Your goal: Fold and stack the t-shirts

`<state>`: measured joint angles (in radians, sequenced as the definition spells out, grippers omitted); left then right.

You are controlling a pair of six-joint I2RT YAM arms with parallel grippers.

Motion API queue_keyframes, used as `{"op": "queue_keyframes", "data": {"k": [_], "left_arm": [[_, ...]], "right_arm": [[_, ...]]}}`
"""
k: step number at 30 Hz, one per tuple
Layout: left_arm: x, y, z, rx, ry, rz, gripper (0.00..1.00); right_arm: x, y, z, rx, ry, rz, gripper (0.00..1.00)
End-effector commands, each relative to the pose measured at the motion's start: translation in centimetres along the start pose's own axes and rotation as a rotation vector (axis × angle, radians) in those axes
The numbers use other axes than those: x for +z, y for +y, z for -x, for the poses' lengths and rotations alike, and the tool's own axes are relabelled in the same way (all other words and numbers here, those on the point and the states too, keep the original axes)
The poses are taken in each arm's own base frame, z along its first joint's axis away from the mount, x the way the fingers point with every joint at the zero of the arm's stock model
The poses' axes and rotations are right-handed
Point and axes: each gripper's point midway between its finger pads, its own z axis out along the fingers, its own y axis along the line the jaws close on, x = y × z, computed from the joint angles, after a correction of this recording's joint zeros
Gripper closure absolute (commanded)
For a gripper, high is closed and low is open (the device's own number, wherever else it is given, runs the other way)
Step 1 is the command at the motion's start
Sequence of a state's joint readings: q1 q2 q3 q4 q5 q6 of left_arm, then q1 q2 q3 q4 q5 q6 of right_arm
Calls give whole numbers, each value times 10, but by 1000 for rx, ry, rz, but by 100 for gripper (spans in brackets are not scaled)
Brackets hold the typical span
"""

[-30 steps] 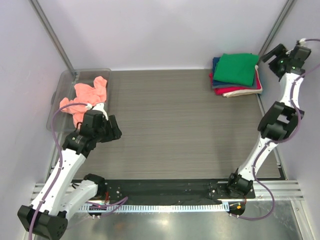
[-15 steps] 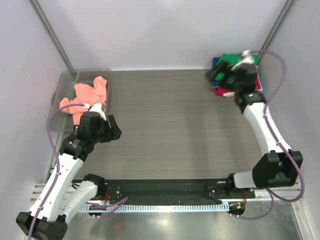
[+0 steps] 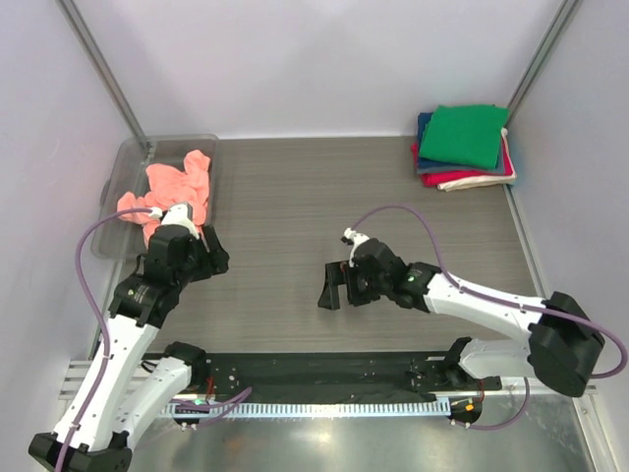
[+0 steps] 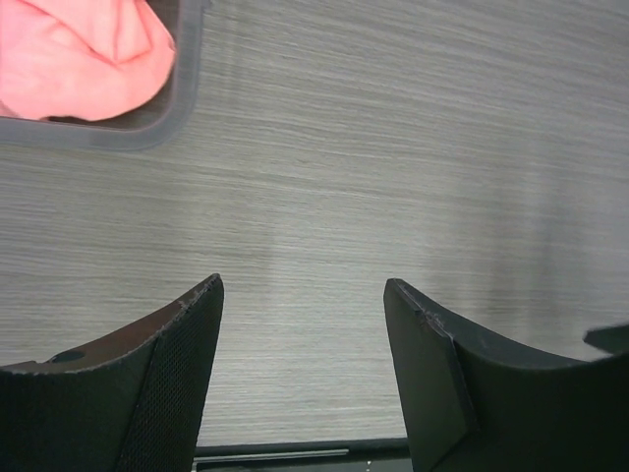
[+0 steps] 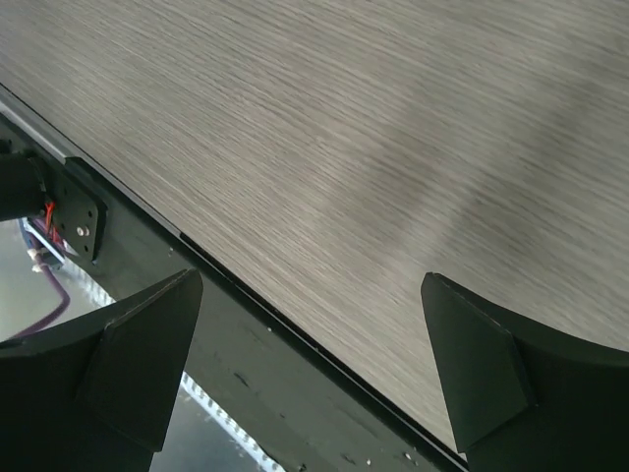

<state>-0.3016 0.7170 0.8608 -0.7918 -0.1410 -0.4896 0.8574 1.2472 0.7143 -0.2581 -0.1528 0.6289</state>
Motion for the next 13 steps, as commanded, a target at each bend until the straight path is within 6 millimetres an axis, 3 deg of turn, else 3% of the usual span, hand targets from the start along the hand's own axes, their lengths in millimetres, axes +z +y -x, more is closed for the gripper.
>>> {"op": "queue_keyframes", "data": {"k": [1,7,13], "left_arm": [[-7,9,12,-12,-66,49,32],[-14,30,18,-47,-116,159,29],[-18,54,24,-101,-152,313,19]], "right_arm": [[-12,-3,11,13,-118,-26,0],[-19,-12,10,-52,-143,-49,0],[-15,-17,3,-96,-122,-51,0]]}}
